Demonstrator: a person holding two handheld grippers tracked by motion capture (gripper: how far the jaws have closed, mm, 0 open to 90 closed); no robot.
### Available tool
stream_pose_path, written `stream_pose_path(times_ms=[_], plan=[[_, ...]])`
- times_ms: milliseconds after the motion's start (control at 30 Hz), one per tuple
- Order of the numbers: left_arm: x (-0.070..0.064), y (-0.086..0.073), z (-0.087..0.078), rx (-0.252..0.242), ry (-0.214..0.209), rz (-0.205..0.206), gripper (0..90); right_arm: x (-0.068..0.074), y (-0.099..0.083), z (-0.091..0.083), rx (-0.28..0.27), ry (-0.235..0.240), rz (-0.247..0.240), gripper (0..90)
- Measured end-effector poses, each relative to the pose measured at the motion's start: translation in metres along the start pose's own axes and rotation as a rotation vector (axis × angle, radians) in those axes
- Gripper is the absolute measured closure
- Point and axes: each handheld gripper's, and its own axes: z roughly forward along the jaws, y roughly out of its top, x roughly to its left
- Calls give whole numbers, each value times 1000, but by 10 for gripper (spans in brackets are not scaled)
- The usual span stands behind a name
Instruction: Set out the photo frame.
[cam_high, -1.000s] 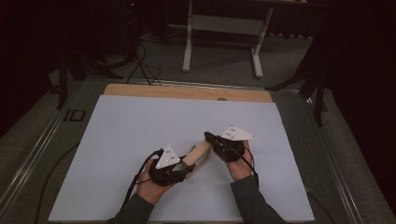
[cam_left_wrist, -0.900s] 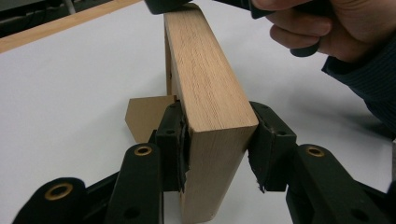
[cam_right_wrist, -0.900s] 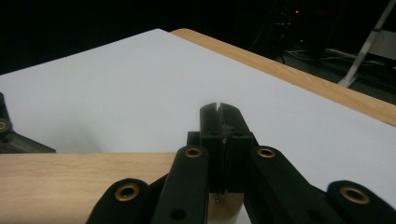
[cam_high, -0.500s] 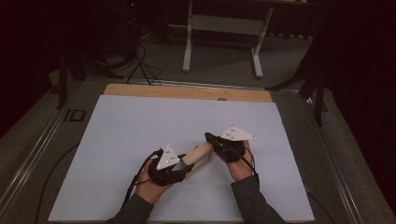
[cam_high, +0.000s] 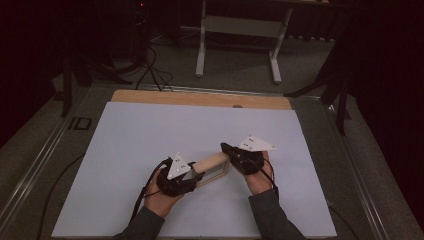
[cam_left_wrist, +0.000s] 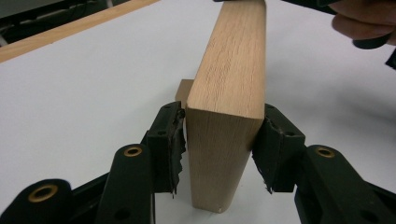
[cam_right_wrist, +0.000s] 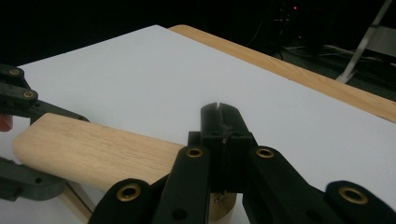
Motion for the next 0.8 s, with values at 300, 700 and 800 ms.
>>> stream_pose_path(times_ms=[300,700,800], plan=[[4,0,1,8,73,-37,545,0,1,-2,11,-11,-3,897],[6,-2,4,17,80,-63,570,-1,3,-9,-10,14,-17,762],[6,-2,4,17,79,-62,572,-2,6,-15,-24,36,-47,675]])
